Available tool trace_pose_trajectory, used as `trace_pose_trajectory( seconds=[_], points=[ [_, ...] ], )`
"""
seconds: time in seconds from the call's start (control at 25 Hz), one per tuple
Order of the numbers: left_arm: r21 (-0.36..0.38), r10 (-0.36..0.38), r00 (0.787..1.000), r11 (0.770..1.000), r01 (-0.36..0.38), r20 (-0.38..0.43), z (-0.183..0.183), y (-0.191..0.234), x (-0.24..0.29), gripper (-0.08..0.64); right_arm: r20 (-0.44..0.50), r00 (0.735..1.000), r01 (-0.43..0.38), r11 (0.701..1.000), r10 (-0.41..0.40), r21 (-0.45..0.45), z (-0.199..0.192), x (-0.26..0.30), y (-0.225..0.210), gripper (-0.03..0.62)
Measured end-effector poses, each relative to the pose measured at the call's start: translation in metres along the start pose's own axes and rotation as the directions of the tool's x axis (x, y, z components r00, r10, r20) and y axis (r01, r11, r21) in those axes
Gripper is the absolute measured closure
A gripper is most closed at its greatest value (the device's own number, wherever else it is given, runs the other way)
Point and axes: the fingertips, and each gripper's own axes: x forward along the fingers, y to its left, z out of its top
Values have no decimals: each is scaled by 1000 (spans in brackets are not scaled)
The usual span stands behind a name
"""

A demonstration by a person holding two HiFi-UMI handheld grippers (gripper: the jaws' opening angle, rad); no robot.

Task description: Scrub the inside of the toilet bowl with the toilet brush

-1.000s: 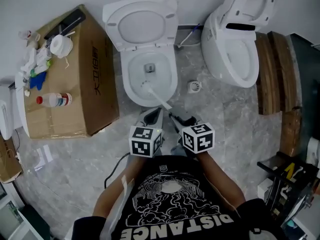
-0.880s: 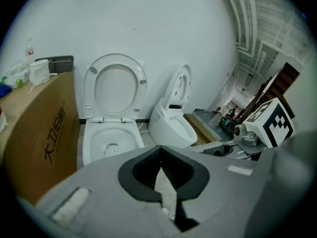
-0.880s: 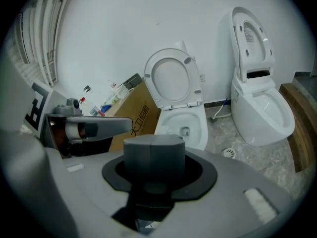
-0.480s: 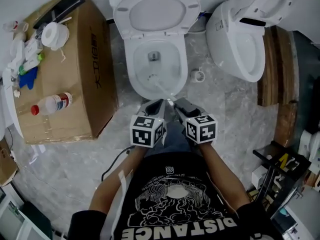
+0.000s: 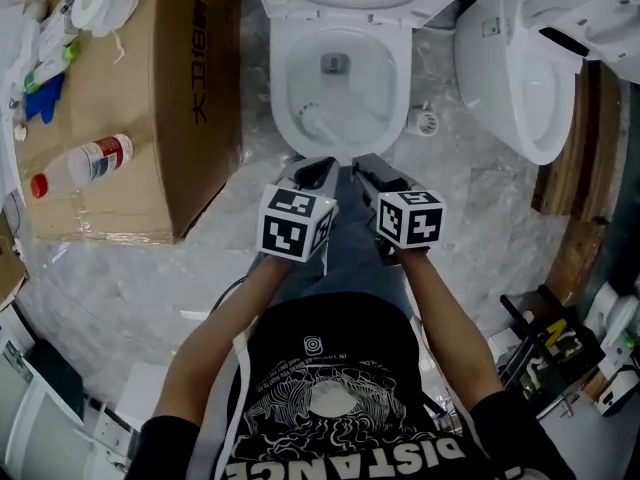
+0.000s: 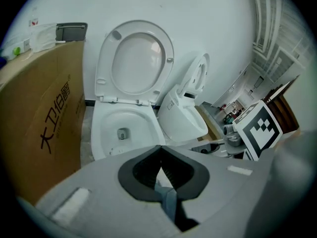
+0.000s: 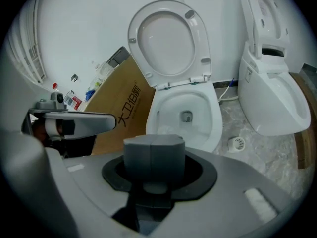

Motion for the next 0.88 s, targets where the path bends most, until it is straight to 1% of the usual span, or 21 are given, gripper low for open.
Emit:
trace_pose_trajectory(
  seconds=[0.2, 0.4, 0.56, 0.72, 0.88],
  points=[
    [-11, 34, 999, 999, -34, -12, 5, 5, 9, 561, -13, 999, -49, 998, 48, -34, 13, 19, -2, 428],
    [-58, 90, 996, 994, -90, -1, 16, 8, 11, 561, -10, 996, -90, 994, 90, -59, 42, 29, -13, 429],
    [-100, 134, 991, 986, -132, 13, 26, 9, 11, 561, -22, 992, -123, 988, 121, -96, 67, 38, -20, 430],
    [-151, 189, 982, 972, -182, 30, 37, 14, 12, 561, -32, 989, -148, 980, 144, -134, 93, 48, -29, 429],
    [-166, 220, 975, 963, -212, 31, 45, 12, 15, 561, -21, 988, -154, 974, 153, -168, 120, 56, -40, 429]
  ],
)
